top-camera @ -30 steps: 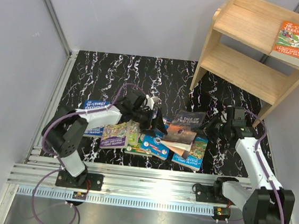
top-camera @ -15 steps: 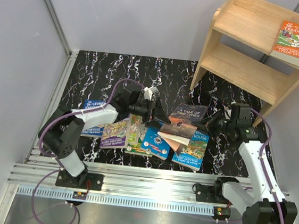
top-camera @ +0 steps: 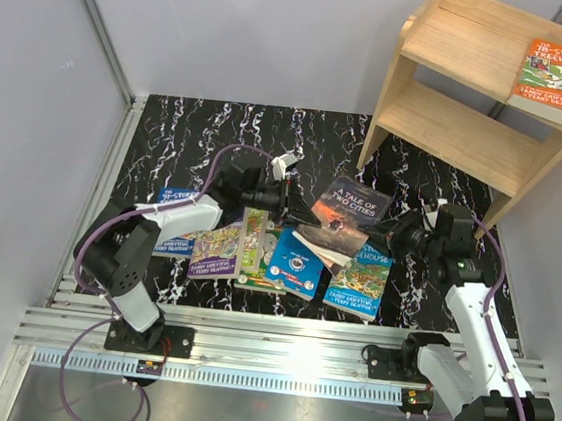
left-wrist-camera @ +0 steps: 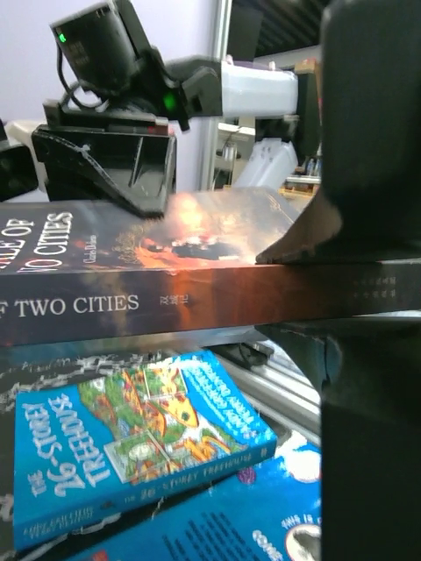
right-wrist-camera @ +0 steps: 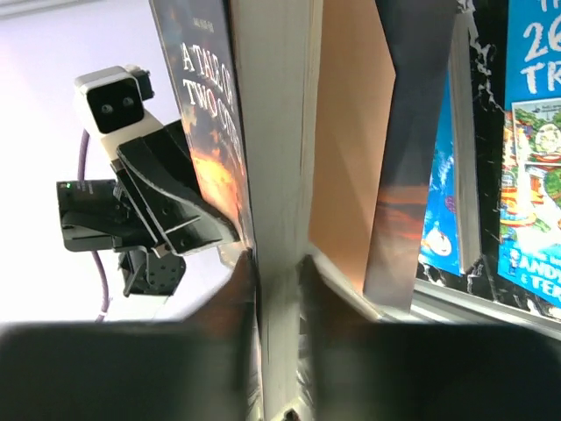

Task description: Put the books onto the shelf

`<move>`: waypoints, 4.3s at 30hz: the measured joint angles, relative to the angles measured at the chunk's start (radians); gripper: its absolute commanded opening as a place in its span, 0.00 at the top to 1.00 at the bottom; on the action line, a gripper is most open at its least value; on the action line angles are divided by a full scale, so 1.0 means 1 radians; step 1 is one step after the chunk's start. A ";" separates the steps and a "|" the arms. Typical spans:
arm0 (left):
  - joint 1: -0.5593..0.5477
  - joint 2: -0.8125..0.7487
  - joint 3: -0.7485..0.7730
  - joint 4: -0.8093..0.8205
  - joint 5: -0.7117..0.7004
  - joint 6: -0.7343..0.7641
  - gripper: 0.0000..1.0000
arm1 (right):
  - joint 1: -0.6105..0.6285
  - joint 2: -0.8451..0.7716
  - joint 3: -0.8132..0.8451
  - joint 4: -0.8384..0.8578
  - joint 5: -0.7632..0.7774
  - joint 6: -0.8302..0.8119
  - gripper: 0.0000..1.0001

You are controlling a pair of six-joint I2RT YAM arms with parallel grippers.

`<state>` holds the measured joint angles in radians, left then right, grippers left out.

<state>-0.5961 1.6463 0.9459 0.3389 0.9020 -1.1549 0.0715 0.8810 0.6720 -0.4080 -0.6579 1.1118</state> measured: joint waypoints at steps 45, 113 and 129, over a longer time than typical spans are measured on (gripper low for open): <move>0.034 0.008 0.215 0.140 0.016 -0.334 0.49 | 0.000 -0.138 0.108 0.182 -0.014 0.192 1.00; 0.077 -0.276 0.216 -0.554 -0.121 0.318 0.01 | -0.972 0.736 1.243 0.194 -0.668 0.577 1.00; 0.077 -0.263 0.197 -0.554 -0.117 0.320 0.01 | -0.964 0.791 1.318 0.130 -0.537 0.563 0.85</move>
<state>-0.5190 1.3830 1.1431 -0.2153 0.7853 -0.8349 -0.8928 1.6722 1.9900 -0.2779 -1.1946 1.6745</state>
